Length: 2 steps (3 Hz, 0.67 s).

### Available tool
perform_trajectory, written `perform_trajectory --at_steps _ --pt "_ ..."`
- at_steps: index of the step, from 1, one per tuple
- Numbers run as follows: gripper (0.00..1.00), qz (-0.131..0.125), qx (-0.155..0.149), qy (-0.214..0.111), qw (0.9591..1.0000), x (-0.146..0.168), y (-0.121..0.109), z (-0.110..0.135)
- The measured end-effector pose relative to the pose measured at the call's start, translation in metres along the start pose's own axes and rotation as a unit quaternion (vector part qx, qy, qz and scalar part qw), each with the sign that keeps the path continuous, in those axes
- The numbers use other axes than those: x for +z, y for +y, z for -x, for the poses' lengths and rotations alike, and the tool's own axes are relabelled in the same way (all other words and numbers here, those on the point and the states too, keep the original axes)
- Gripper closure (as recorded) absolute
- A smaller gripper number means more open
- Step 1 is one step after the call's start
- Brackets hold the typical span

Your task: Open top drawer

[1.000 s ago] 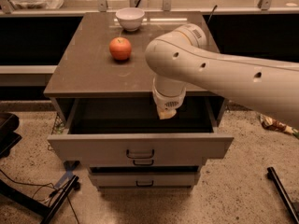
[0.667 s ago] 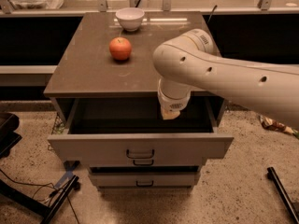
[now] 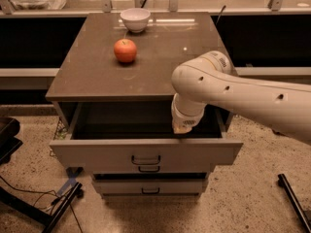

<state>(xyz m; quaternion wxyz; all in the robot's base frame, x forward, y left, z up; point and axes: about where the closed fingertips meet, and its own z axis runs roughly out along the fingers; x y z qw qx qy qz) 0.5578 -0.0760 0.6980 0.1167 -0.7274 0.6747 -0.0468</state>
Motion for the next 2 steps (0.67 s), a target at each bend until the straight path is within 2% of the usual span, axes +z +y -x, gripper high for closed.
perform_trajectory --at_steps 1,2 --pt "1.00 0.009 0.003 -0.021 0.9997 0.0228 0.0105 0.0034" --pt "1.00 0.009 0.004 -0.023 0.9997 0.0248 0.0107 0.0040"
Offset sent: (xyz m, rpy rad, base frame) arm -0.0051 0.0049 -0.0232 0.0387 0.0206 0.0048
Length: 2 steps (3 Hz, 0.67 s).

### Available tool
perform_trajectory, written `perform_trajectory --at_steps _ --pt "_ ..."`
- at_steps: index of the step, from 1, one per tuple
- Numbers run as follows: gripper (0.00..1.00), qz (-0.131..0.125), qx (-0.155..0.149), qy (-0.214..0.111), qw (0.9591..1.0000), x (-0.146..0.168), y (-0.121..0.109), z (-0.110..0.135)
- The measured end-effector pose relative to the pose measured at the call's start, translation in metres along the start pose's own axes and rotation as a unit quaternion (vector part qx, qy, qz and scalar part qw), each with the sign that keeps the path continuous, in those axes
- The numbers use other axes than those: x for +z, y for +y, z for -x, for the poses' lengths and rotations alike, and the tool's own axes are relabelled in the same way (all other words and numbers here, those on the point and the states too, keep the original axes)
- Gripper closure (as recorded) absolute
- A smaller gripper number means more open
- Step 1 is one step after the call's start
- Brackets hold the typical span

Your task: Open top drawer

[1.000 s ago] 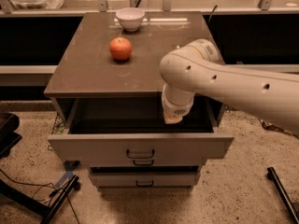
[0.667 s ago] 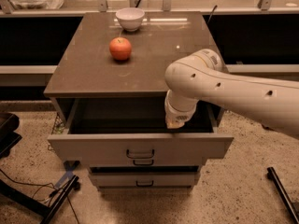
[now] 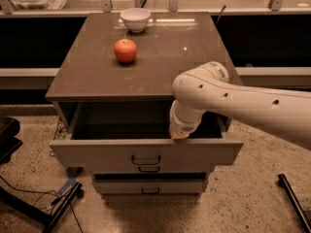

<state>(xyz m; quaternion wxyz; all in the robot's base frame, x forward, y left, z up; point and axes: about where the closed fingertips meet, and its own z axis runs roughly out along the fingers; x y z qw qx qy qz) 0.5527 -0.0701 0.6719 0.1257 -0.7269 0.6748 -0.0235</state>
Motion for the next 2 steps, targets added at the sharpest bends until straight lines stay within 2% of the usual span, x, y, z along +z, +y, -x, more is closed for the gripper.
perform_trajectory --at_steps 1,2 --pt "1.00 0.015 0.007 0.015 0.9998 -0.019 0.017 0.001" --pt "1.00 0.039 0.034 0.047 0.9975 -0.078 0.052 -0.008"
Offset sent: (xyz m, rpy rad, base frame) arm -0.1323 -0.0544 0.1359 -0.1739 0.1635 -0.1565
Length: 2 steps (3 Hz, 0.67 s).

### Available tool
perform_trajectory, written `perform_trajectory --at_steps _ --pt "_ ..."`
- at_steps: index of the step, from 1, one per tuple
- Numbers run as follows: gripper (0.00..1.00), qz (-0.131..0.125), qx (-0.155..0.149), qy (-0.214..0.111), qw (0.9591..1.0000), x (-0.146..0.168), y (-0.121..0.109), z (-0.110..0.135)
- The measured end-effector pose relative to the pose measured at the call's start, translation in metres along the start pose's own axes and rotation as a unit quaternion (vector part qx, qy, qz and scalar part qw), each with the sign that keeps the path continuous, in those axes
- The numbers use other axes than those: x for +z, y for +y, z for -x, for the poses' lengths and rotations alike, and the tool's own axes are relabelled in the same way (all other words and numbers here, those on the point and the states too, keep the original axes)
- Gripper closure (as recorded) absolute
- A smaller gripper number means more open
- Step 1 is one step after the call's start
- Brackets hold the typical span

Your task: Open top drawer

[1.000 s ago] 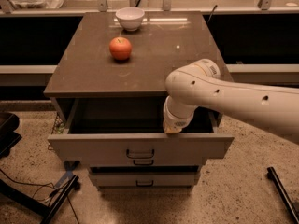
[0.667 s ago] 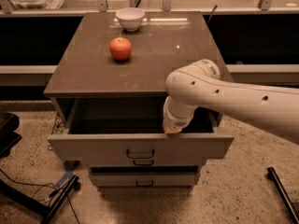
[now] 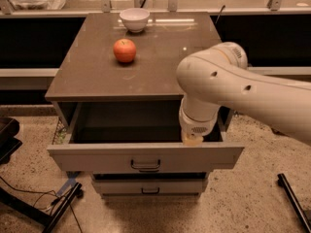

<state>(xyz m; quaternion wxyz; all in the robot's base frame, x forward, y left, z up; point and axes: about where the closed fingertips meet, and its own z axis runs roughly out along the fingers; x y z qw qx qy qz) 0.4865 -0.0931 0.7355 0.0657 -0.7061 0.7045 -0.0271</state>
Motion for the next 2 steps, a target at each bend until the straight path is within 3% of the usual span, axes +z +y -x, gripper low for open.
perform_trajectory --at_steps 1,2 --pt "1.00 0.011 0.030 0.029 0.9991 -0.065 0.034 -0.023" --pt "1.00 0.021 0.032 0.042 0.9984 -0.077 0.045 -0.029"
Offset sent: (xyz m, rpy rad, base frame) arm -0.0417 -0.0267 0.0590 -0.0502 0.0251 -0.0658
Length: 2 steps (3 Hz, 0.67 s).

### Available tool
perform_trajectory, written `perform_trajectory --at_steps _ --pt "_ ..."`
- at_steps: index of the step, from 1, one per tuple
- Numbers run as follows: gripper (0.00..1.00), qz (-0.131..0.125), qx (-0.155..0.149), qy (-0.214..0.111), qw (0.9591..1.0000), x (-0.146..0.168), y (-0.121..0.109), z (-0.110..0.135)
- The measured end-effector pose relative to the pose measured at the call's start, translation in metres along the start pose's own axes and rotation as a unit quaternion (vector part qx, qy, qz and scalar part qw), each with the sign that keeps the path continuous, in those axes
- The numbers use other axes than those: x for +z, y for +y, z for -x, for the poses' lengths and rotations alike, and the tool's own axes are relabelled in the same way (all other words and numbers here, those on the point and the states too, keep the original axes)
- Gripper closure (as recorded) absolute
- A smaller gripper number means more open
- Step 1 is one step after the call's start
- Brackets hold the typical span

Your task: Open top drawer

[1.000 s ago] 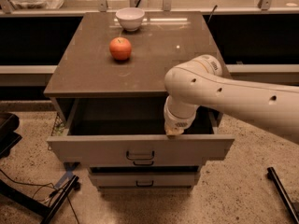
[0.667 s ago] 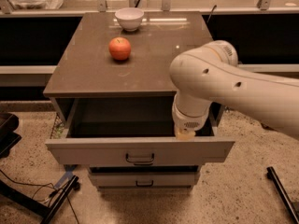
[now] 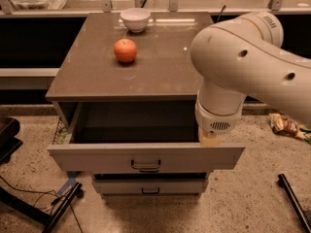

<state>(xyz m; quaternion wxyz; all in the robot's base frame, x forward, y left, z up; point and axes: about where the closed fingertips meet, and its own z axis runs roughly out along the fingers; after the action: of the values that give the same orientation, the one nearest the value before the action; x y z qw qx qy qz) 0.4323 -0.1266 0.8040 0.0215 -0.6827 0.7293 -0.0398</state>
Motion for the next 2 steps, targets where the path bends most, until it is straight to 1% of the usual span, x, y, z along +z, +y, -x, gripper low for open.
perform_trajectory --at_steps 1,2 --pt "1.00 -0.024 -0.024 -0.024 0.9991 0.022 -0.028 0.017" --pt "1.00 -0.051 -0.052 -0.064 0.9953 0.061 -0.060 0.036"
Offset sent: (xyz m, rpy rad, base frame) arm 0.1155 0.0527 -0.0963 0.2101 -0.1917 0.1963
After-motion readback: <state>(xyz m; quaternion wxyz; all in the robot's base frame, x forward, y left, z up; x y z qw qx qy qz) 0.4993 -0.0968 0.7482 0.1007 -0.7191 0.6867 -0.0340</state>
